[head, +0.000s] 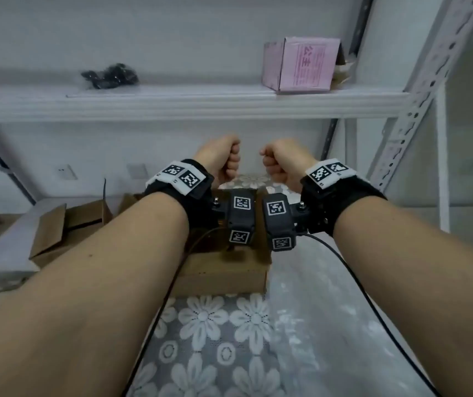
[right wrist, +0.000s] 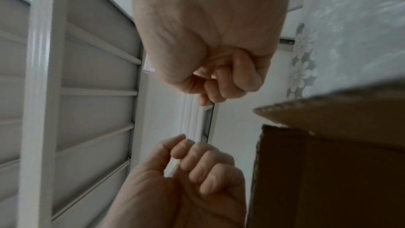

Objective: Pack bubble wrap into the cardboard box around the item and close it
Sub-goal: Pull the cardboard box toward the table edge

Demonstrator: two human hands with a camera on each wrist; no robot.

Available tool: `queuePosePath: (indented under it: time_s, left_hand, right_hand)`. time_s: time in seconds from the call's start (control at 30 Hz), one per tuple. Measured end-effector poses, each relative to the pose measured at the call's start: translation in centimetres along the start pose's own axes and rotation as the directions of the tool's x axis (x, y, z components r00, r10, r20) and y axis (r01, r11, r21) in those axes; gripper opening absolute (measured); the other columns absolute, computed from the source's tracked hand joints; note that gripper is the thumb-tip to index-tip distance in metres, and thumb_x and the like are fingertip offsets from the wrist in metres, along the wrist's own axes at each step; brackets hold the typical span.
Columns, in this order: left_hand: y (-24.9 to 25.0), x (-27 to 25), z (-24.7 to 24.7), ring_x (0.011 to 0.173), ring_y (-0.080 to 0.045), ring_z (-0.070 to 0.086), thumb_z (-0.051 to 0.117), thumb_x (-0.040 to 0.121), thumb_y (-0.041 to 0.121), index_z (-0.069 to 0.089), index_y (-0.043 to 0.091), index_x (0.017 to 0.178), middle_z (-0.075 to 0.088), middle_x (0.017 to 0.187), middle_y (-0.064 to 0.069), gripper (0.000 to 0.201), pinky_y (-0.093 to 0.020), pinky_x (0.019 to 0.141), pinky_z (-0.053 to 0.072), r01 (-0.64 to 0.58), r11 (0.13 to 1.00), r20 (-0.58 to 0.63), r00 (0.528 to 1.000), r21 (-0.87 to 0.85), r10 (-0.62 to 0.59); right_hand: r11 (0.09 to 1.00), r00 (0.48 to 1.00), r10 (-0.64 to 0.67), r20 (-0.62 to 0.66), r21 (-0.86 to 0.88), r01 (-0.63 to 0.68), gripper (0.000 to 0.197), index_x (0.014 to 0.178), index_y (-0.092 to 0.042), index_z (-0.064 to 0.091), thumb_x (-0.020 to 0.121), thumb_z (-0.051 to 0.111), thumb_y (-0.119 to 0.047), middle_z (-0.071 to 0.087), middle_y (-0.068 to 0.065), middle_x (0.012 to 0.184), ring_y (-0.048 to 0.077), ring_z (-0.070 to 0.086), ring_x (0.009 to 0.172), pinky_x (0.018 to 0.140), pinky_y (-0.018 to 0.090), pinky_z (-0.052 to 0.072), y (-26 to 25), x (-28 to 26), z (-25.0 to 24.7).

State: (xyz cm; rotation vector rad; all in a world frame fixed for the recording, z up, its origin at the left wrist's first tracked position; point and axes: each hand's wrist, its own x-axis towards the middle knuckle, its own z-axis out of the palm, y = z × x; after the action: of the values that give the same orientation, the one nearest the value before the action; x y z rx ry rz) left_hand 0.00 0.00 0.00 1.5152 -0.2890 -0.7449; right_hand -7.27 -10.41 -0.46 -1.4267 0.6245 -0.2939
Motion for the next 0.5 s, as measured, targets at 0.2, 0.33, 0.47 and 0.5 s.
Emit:
queuePosePath:
  time_s: [0.2, 0.33, 0.47, 0.5]
  left_hand:
    - [-0.8, -6.9, 0.1, 0.029, -0.006, 0.023, 0.037, 0.097, 0.021, 0.032, 0.021, 0.058, 0.028, 0.036, 0.009, 0.04, -0.015, 0.033, 0.018, -0.091, 0.995, 0.007, 0.996, -0.049, 0.091]
    - [-0.7, -11.7, 0.0, 0.032, -0.006, 0.026, 0.039, 0.096, 0.021, 0.034, 0.022, 0.058, 0.03, 0.041, 0.009, 0.039, -0.015, 0.033, 0.021, -0.137, 0.988, 0.009, 0.99, -0.068, 0.138]
    - [-2.5, -15.3, 0.2, 0.037, -0.006, 0.031, 0.043, 0.096, 0.023, 0.039, 0.022, 0.058, 0.034, 0.046, 0.008, 0.038, -0.015, 0.035, 0.026, -0.125, 0.992, 0.031, 0.992, 0.001, 0.124]
    - [-2.9, -15.9, 0.2, 0.037, -0.006, 0.031, 0.043, 0.096, 0.023, 0.04, 0.022, 0.058, 0.035, 0.046, 0.008, 0.038, -0.015, 0.035, 0.026, -0.106, 0.994, 0.034, 0.994, 0.006, 0.105]
  right_hand:
    - [0.998, 0.997, -0.06, -0.042, -0.005, 0.059, 0.032, 0.063, -0.018, 0.038, 0.093, 0.04, -0.005, 0.03, -0.003, 0.046, 0.007, 0.021, 0.03, 0.028, 0.014, 0.015, 1.1, -6.6, -0.7]
    - [0.992, 0.989, -0.124, -0.079, -0.02, 0.123, 0.033, 0.061, -0.017, 0.038, 0.09, 0.042, -0.003, 0.031, -0.001, 0.054, 0.009, 0.021, 0.037, 0.03, 0.014, 0.015, 0.9, -11.4, -1.4]
    - [0.987, 0.983, -0.156, -0.102, -0.052, 0.151, 0.029, 0.065, -0.015, 0.041, 0.091, 0.046, -0.002, 0.032, 0.0, 0.054, 0.01, 0.023, 0.041, 0.031, 0.014, 0.017, 1.9, -15.3, -1.8]
    - [0.988, 0.983, -0.149, -0.105, -0.055, 0.144, 0.027, 0.068, -0.015, 0.043, 0.092, 0.048, -0.003, 0.033, 0.0, 0.055, 0.01, 0.023, 0.042, 0.031, 0.015, 0.018, 2.2, -15.9, -1.9]
